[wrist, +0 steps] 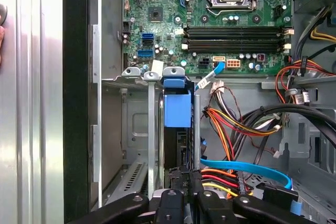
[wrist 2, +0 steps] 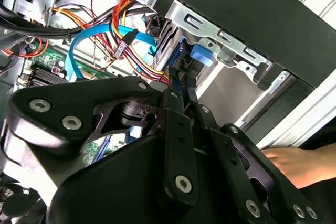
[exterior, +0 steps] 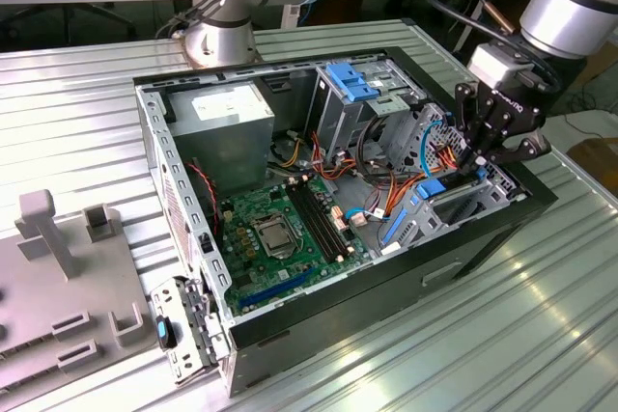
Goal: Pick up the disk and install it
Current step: 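Insert the first disk wire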
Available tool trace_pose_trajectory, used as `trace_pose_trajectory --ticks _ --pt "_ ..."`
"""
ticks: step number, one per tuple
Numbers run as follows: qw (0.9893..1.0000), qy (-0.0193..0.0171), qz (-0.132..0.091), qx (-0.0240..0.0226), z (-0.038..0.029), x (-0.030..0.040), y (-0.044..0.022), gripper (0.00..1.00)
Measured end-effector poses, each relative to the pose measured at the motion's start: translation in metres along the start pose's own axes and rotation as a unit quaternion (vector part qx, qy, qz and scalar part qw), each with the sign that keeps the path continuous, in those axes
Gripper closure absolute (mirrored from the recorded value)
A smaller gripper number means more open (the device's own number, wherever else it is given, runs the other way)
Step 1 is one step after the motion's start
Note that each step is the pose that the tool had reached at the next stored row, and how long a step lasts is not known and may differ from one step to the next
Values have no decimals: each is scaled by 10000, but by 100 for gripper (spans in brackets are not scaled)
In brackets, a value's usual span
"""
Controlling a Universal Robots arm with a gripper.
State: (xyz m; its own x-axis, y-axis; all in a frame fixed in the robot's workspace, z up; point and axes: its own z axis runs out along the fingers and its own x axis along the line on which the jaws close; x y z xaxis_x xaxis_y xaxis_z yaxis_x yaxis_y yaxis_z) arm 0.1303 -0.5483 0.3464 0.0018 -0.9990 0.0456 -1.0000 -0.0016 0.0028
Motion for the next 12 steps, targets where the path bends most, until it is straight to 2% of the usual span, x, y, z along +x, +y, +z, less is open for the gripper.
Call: trace_pose_trajectory --ticks 12 --pt "10000 0 1 0 8 -1 -26 83"
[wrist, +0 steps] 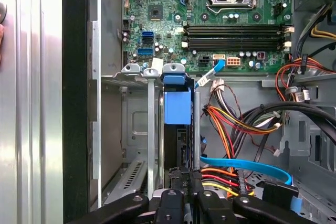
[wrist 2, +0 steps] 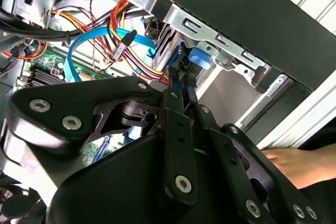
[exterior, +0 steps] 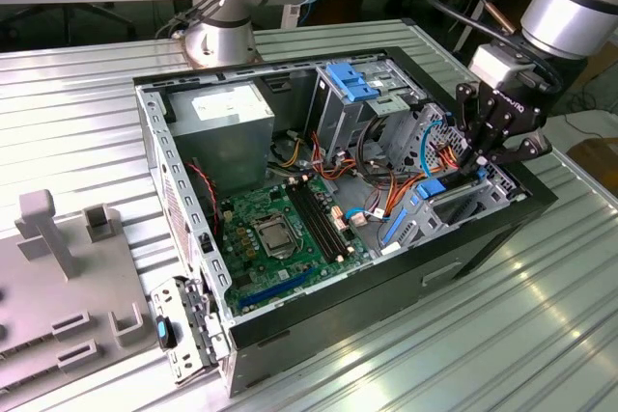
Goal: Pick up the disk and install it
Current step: 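Insert the first disk wire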
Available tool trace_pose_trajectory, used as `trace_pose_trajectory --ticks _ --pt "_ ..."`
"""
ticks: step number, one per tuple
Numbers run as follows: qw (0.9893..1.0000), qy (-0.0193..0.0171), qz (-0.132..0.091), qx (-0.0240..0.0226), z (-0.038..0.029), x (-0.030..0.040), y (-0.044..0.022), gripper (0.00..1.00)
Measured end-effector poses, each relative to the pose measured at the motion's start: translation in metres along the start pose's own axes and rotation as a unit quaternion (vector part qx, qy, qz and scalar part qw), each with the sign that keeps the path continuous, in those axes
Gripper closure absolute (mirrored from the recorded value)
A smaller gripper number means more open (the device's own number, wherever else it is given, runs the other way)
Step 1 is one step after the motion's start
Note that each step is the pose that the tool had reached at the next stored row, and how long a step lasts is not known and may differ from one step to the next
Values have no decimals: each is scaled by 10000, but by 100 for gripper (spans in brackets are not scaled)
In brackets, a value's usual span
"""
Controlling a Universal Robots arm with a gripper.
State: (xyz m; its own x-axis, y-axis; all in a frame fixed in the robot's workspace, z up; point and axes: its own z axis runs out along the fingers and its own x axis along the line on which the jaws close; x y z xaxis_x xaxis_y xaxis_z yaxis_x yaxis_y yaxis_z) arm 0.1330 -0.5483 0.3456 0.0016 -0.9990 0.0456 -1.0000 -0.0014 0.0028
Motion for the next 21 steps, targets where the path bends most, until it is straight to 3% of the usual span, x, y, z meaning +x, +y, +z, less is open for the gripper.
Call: trace_pose_trajectory --ticks 14,21 --pt "10000 0 5 0 31 -2 18 83" --pt "10000 -6 58 -2 9 -1 18 83"
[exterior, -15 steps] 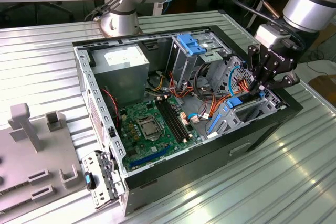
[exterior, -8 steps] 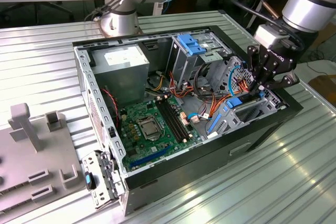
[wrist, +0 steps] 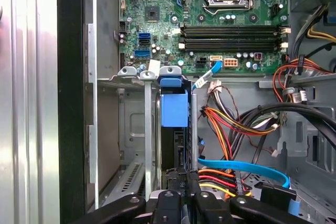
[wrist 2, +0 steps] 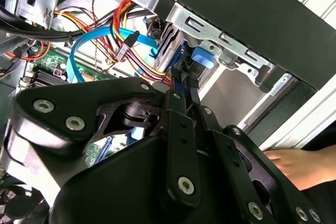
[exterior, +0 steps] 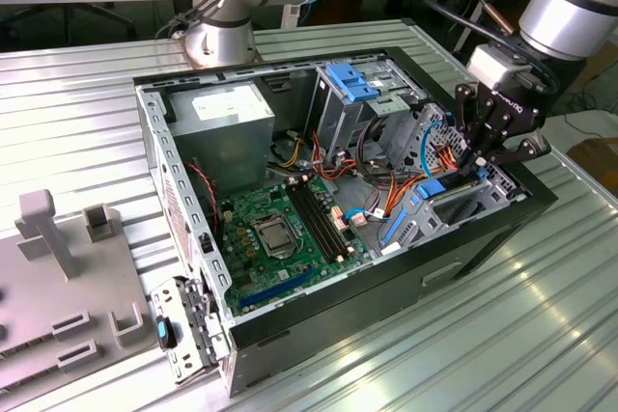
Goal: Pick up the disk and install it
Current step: 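Insert the first disk wire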
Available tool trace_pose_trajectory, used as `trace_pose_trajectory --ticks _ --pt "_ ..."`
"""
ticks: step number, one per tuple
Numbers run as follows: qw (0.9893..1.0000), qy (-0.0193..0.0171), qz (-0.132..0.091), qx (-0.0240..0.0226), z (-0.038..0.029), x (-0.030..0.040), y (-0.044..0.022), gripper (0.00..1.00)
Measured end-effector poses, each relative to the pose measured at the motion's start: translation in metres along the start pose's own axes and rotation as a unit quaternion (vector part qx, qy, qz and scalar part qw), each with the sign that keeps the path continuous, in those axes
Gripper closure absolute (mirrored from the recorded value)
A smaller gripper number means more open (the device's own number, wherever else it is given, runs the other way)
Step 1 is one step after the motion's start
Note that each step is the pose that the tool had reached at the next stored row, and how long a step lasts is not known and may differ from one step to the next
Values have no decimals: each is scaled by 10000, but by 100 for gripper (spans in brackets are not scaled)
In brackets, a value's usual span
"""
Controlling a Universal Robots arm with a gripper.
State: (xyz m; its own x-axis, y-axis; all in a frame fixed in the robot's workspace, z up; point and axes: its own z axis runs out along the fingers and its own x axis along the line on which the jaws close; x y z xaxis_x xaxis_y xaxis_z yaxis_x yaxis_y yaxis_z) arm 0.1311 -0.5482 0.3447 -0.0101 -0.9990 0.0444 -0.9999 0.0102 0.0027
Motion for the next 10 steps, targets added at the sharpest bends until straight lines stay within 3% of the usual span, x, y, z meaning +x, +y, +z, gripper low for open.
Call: trace_pose_trajectory --ticks 10 --pt "9999 2 161 -7 -19 1 0 83"
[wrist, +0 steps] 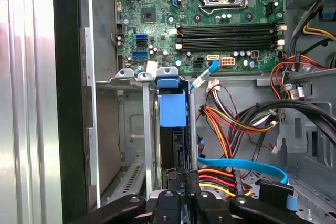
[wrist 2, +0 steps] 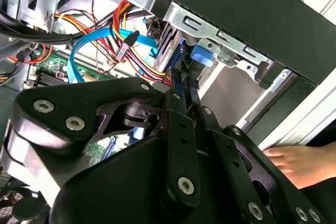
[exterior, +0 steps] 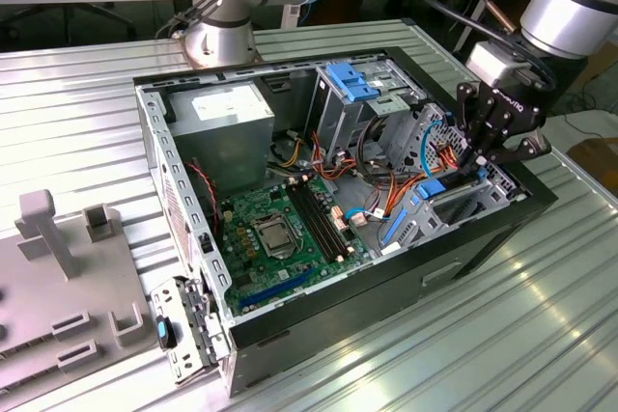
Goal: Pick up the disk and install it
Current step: 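Insert the first disk wire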
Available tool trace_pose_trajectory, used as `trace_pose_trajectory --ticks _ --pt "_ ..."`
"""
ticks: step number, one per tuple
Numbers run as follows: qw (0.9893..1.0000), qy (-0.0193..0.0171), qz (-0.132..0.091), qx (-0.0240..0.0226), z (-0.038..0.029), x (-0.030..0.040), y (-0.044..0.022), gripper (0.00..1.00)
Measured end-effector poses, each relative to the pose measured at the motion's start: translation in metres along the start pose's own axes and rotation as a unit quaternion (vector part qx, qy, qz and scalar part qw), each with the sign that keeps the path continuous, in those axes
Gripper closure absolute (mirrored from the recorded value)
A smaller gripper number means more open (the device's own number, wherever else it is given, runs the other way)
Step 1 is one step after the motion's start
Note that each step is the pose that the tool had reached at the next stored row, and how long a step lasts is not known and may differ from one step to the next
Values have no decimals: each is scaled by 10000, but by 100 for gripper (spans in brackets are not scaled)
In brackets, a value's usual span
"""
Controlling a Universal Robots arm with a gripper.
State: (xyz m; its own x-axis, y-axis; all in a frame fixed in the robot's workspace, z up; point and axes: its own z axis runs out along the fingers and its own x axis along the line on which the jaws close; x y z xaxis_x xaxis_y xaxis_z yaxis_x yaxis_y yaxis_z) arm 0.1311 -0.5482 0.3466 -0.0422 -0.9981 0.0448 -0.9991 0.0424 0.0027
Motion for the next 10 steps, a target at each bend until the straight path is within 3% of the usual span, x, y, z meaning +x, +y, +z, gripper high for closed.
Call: trace_pose_trajectory --ticks 10 --pt "10000 -1 32 -2 4 -3 0 83"
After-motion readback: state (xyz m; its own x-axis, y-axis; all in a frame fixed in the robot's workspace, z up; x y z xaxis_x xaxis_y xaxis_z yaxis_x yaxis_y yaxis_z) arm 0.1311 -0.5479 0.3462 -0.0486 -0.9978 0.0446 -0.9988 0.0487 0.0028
